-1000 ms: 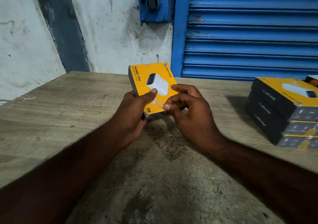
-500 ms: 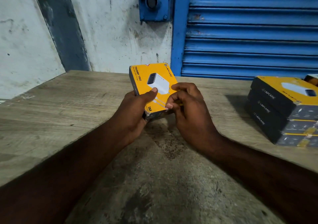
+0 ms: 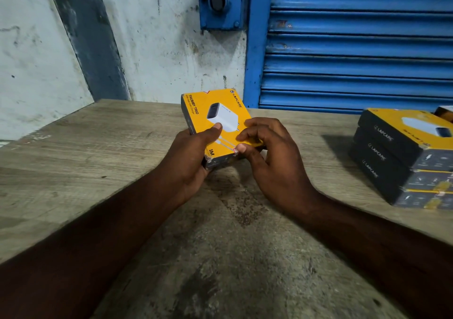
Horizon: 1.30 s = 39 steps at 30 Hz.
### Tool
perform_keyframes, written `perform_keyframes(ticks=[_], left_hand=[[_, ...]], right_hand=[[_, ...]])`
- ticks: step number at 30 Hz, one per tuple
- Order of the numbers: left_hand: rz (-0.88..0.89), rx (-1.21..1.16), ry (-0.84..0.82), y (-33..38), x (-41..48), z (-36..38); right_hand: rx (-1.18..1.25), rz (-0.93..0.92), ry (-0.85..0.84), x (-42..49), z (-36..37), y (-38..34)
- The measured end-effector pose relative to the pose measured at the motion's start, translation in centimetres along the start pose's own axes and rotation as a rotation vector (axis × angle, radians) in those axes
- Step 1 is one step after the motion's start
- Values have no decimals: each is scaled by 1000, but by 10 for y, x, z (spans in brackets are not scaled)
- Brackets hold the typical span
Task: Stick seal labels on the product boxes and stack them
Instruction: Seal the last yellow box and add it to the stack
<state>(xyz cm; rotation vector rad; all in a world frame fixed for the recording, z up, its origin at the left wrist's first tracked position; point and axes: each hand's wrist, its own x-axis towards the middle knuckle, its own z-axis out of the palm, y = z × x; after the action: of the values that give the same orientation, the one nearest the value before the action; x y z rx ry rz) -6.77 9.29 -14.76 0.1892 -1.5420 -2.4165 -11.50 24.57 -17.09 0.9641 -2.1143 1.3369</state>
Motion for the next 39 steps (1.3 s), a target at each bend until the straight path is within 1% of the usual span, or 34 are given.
perform_keyframes(ticks=[6, 13, 17, 25, 30, 39], left_hand=[[8, 5, 2, -1, -1, 1], [-10, 10, -8, -2, -2, 3], [-33, 11, -18, -3, -2, 3], [-72, -53, -42, -1, -5, 5], [-104, -76, -37, 1, -5, 6], [-90, -70, -14, 0, -1, 3]], right_hand=[[5, 33, 12, 0, 0, -4], [-125, 18, -22, -1, 0, -5], [-149, 7, -29, -1, 1, -3], [-110, -14, 9, 0, 2, -3], [-65, -66, 58, 1, 1, -2], [64, -95, 104, 1, 1, 0]])
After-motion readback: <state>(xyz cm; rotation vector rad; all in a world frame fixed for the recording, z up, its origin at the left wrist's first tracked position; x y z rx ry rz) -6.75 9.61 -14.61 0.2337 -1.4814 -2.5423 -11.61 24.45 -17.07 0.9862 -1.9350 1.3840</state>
